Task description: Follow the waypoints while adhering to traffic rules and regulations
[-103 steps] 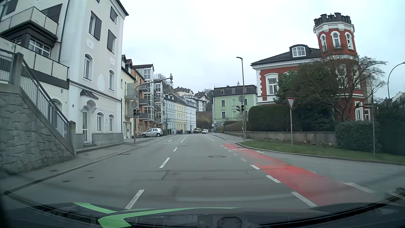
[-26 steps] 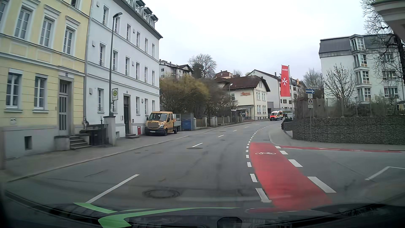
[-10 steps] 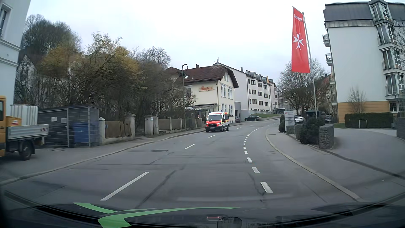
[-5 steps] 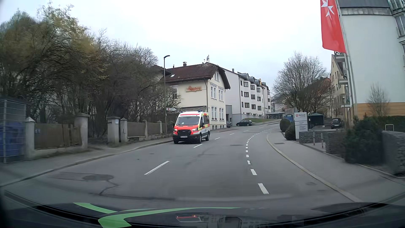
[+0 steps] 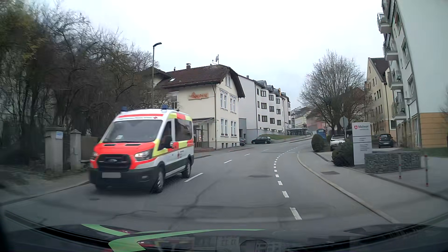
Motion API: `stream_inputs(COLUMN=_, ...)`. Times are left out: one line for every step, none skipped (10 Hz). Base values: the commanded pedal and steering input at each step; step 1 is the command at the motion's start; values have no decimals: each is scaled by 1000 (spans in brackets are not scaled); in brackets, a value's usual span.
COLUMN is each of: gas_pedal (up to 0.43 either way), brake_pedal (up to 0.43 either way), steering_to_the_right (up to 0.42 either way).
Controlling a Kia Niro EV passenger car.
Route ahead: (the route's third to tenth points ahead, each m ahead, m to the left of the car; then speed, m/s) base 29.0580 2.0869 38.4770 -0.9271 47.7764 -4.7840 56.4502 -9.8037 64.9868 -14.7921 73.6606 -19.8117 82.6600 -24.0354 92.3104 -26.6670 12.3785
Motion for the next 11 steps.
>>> stream_inputs(gas_pedal=177, brake_pedal=0, steering_to_the_right=34)
stream_inputs(gas_pedal=177, brake_pedal=0, steering_to_the_right=34)
stream_inputs(gas_pedal=177, brake_pedal=0, steering_to_the_right=35)
stream_inputs(gas_pedal=177, brake_pedal=0, steering_to_the_right=35)
stream_inputs(gas_pedal=177, brake_pedal=0, steering_to_the_right=35)
stream_inputs(gas_pedal=177, brake_pedal=0, steering_to_the_right=36)
stream_inputs(gas_pedal=177, brake_pedal=0, steering_to_the_right=38)
stream_inputs(gas_pedal=177, brake_pedal=0, steering_to_the_right=39)
stream_inputs(gas_pedal=177, brake_pedal=0, steering_to_the_right=41)
stream_inputs(gas_pedal=177, brake_pedal=0, steering_to_the_right=44)
stream_inputs(gas_pedal=177, brake_pedal=0, steering_to_the_right=44)
